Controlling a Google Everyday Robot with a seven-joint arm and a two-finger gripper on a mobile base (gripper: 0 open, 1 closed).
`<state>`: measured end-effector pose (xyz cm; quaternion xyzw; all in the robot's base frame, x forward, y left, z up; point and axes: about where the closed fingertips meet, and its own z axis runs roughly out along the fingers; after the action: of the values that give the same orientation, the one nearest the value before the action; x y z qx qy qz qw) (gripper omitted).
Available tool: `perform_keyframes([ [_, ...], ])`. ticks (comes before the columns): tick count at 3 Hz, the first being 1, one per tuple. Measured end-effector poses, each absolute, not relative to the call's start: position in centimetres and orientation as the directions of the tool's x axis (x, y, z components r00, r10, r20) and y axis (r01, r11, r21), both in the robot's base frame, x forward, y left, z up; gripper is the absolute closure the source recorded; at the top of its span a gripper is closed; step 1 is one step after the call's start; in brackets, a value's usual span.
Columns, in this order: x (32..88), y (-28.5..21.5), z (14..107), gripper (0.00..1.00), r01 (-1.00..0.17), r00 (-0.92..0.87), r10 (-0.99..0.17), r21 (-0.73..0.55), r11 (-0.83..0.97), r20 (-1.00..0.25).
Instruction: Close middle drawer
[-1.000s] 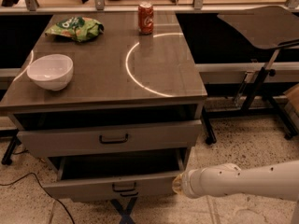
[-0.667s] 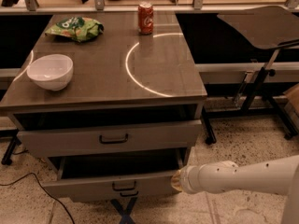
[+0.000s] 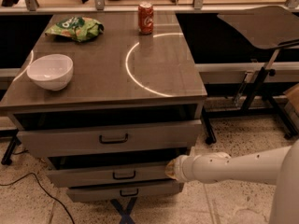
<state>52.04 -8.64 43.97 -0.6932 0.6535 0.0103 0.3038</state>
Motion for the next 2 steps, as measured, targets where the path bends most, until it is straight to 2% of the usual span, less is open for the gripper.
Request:
perform_keyframes([
  [2, 53.13, -7.99, 44.35, 1.0, -0.906, 0.153, -0.897, -0.421, 0.04, -0.415],
])
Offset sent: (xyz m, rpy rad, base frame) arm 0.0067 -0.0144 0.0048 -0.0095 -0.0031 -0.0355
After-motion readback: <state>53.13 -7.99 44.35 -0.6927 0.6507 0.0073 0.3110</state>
